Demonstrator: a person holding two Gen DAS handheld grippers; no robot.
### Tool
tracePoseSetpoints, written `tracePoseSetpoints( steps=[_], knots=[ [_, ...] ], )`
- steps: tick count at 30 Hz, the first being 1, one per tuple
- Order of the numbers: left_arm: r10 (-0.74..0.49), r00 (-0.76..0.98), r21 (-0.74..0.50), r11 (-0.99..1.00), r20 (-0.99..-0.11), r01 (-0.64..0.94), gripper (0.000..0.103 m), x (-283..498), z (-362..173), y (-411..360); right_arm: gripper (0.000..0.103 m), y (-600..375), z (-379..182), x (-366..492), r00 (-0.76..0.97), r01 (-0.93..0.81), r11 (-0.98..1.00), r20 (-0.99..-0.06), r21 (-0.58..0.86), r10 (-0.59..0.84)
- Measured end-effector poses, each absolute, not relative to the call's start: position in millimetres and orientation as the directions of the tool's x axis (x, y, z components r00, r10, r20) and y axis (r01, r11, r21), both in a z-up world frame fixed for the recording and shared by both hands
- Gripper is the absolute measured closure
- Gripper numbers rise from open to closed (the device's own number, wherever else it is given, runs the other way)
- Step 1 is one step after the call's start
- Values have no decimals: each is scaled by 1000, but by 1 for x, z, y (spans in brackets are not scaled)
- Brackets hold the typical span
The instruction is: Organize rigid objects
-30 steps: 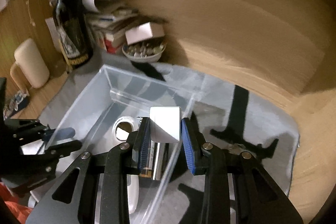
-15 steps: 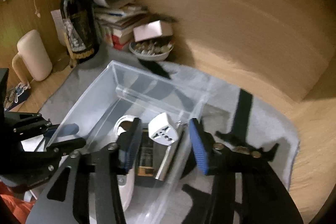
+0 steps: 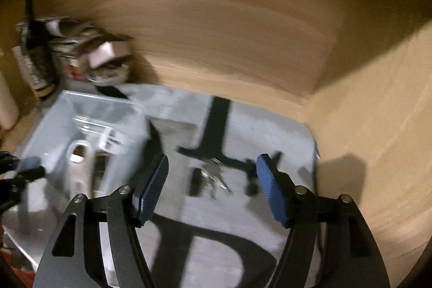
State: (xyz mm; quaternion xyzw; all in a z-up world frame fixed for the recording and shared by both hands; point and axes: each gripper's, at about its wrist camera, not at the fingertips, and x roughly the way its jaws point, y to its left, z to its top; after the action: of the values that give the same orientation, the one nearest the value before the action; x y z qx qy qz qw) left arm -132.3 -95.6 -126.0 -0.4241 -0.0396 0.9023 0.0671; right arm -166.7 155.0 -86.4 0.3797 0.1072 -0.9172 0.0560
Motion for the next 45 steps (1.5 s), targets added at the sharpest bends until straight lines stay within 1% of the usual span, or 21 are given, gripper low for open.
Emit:
tracePoseSetpoints(
  steps=[4, 7, 13, 17, 25, 30, 31, 34, 35, 38, 42, 45],
  knots=[
    [154, -630, -128, -988, -761, -87, 80, -132, -126, -96, 39, 167, -105, -177, -666, 163, -976, -746, -142, -2],
    [154, -630, -127, -988, -761, -88, 80, -132, -126, -96, 39, 172, -123, -186, -606, 184, -978, -794, -94, -38],
    [156, -629, -130, -988, -761, -88, 80, -132, -126, -96, 40, 174, -157, -204, -516, 208, -971, -857, -118, -6],
    [155, -629, -128, -988, -762, -88, 80, -132, -126, -95, 48, 173, -166, -215, -483, 216, -969, -876, -122, 3],
    [163, -627, -137, -986, -761, -91, 79, -132, -127, -94, 48, 147, -170, -221, -486, 322, -927, -874, -194, 14],
    [167, -626, -140, -986, -762, -93, 79, -133, -126, -95, 48, 147, -168, -231, -478, 320, -932, -878, -171, -3],
    [168, -626, -142, -986, -762, -92, 79, -133, -126, -95, 50, 149, -168, -234, -482, 311, -937, -876, -161, -9],
    [169, -626, -144, -985, -762, -90, 79, -133, -126, -94, 65, 152, -169, -240, -458, 296, -952, -886, -81, -67],
    [167, -626, -142, -986, -762, -91, 79, -133, -126, -94, 73, 153, -168, -239, -453, 293, -954, -888, -61, -82],
    [167, -625, -141, -986, -762, -92, 79, -134, -126, -95, 78, 149, -165, -230, -465, 295, -952, -883, -86, -64],
    [167, -625, -141, -986, -762, -92, 79, -134, -126, -95, 78, 147, -158, -213, -485, 289, -953, -873, -96, -59],
    [166, -624, -139, -986, -763, -92, 79, -134, -126, -94, 78, 149, -143, -197, -530, 271, -958, -845, -96, -65]
  ],
)
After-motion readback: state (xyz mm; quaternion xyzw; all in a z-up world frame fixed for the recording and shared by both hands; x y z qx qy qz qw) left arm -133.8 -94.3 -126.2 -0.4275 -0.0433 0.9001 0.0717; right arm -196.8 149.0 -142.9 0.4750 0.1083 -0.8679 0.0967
